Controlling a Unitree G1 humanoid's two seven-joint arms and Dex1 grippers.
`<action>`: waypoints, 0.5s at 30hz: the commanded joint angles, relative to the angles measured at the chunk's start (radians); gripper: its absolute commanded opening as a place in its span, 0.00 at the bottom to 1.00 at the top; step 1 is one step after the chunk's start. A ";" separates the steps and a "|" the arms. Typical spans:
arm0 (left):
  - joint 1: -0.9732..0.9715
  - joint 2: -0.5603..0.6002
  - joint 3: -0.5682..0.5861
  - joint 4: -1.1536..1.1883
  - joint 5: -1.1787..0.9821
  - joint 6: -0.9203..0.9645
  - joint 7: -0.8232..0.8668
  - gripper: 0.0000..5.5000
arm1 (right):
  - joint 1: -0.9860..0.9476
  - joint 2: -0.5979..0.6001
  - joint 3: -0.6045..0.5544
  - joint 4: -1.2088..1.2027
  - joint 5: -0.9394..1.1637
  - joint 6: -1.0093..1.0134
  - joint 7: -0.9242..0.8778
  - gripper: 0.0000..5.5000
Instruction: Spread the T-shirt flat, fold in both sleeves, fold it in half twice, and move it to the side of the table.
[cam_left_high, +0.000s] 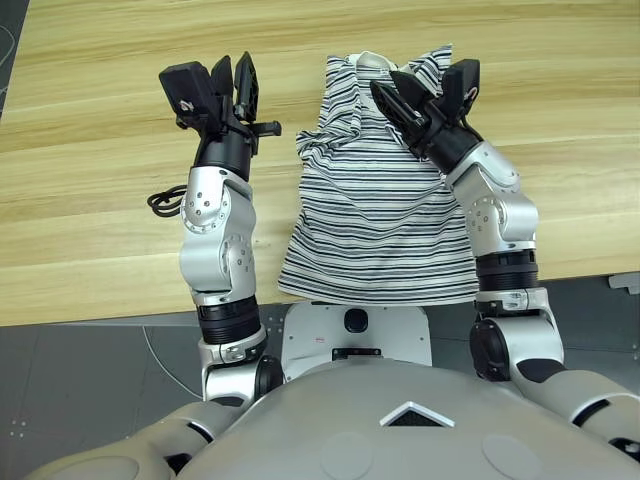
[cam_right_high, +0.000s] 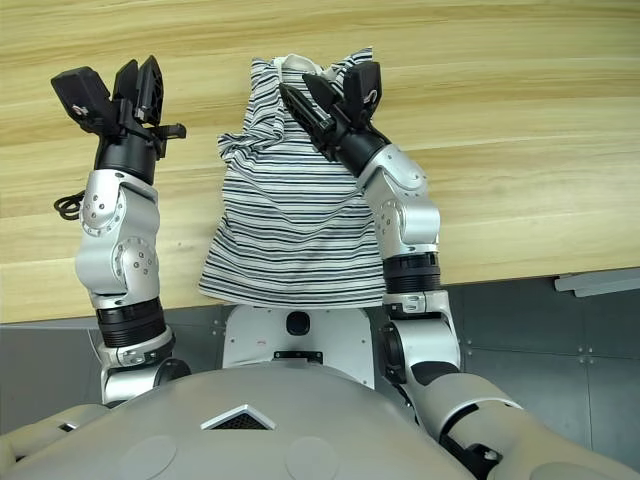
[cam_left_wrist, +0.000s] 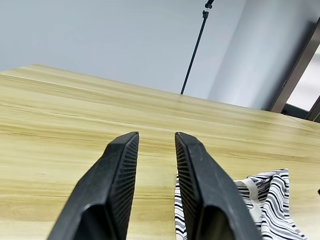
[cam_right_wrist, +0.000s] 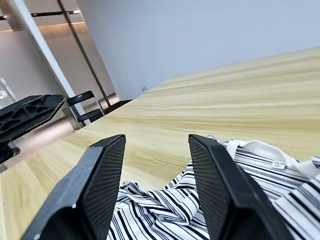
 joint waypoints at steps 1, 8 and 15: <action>0.012 0.222 -0.041 -0.043 0.095 -0.143 -0.181 0.25 | 0.059 -0.150 0.092 -0.139 -0.149 -0.209 0.107 0.42; 0.097 0.829 -0.130 0.154 0.409 -0.847 -0.561 0.33 | 0.223 -0.546 0.176 -0.361 -0.241 -0.471 0.449 0.48; 0.166 1.052 -0.325 0.311 0.446 -1.158 -0.816 0.47 | 0.354 -0.877 0.212 -0.351 -0.310 -0.507 0.699 0.65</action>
